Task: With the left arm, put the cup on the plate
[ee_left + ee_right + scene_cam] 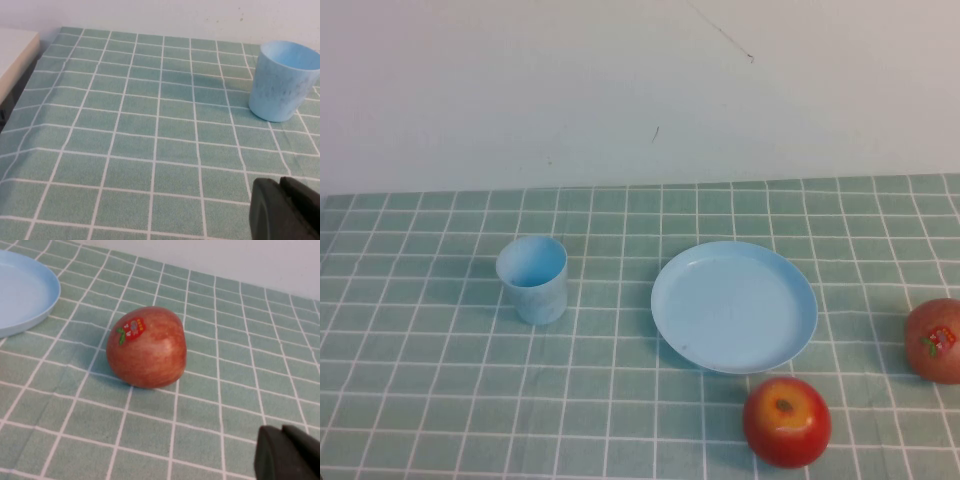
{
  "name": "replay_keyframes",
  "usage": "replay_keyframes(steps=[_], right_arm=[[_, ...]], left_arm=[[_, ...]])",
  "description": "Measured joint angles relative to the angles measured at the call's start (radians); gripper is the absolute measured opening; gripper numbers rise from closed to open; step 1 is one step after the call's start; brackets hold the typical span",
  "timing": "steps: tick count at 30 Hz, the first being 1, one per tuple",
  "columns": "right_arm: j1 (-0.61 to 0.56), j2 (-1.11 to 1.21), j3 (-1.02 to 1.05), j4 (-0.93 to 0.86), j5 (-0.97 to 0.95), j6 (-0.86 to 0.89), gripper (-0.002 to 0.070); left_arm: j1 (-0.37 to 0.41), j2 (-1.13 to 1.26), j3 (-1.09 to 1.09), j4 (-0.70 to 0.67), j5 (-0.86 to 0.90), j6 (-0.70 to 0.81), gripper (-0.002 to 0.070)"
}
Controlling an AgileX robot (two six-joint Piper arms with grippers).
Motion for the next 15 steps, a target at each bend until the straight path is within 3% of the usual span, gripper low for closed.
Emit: replay_keyframes(steps=[15], right_arm=[[0.000, 0.000, 0.000, 0.000, 0.000, 0.000, -0.0002]], left_arm=[[0.000, 0.000, 0.000, 0.000, 0.000, 0.016, 0.0007]])
